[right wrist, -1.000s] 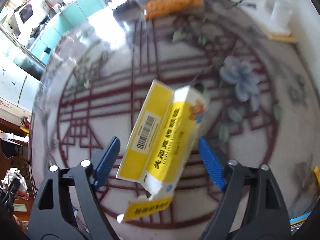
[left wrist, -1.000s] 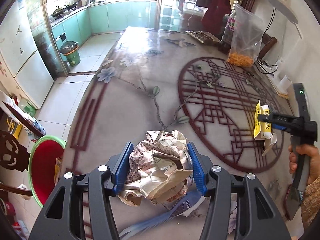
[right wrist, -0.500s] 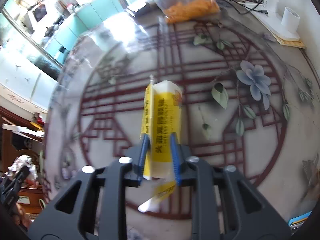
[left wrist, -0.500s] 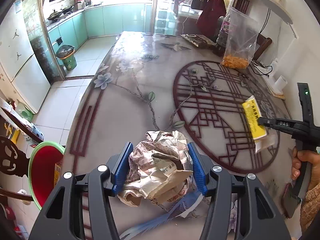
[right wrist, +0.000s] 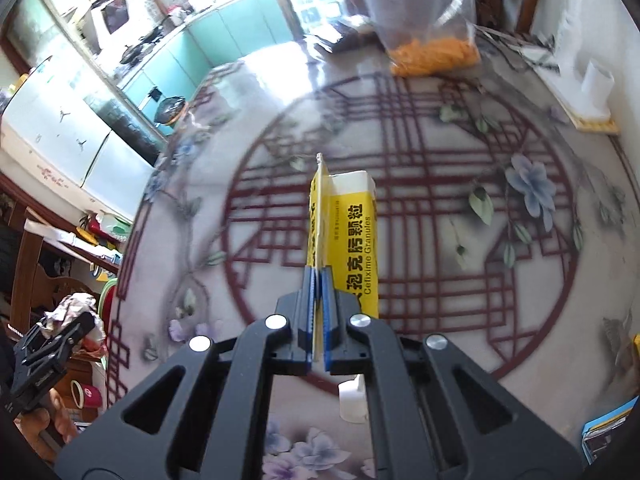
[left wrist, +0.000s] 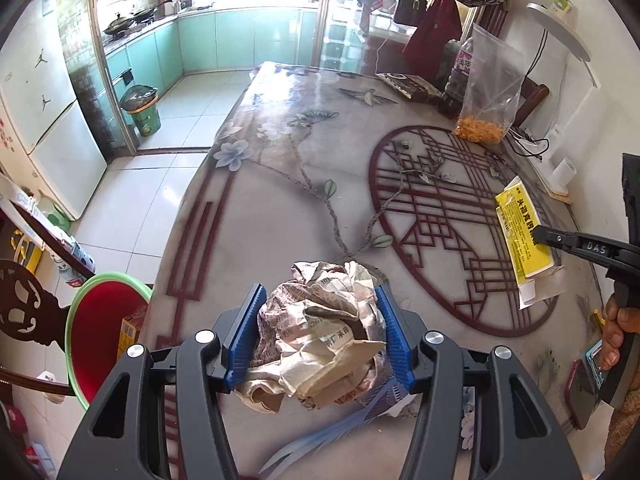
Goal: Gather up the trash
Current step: 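Carry the crumpled paper and yellow box over the red bin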
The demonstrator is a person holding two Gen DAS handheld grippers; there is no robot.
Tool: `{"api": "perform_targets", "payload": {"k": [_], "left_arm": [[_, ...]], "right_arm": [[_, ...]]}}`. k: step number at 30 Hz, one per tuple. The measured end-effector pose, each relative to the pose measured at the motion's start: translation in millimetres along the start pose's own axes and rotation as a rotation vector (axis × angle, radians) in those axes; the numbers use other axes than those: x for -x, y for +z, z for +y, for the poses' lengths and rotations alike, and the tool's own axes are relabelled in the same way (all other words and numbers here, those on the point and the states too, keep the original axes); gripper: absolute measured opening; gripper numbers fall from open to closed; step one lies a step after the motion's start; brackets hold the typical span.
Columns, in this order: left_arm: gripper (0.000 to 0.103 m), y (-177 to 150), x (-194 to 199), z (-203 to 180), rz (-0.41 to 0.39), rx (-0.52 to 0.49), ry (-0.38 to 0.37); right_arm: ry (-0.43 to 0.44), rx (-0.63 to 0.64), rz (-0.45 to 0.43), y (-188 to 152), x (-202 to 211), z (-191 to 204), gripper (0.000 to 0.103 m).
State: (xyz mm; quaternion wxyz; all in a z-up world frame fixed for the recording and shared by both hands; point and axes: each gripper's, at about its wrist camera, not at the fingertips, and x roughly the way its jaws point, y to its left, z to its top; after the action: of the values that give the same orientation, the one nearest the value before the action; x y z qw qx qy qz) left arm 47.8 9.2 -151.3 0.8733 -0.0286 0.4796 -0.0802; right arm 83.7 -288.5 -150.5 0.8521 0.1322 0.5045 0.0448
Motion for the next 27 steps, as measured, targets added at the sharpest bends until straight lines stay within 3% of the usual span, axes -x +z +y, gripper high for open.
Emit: {"api": "perform_targets", "payload": {"k": [11, 27], "left_arm": [[0.053, -11, 11, 54, -0.011, 0.035, -0.006], [0.053, -33, 27, 163, 0.004, 0.078, 0.03]], "right_arm": [[0.025, 0.13, -0.046, -8, 17, 91, 0.004], [0.053, 0.204, -0.037, -37, 2, 208, 0.004]]}}
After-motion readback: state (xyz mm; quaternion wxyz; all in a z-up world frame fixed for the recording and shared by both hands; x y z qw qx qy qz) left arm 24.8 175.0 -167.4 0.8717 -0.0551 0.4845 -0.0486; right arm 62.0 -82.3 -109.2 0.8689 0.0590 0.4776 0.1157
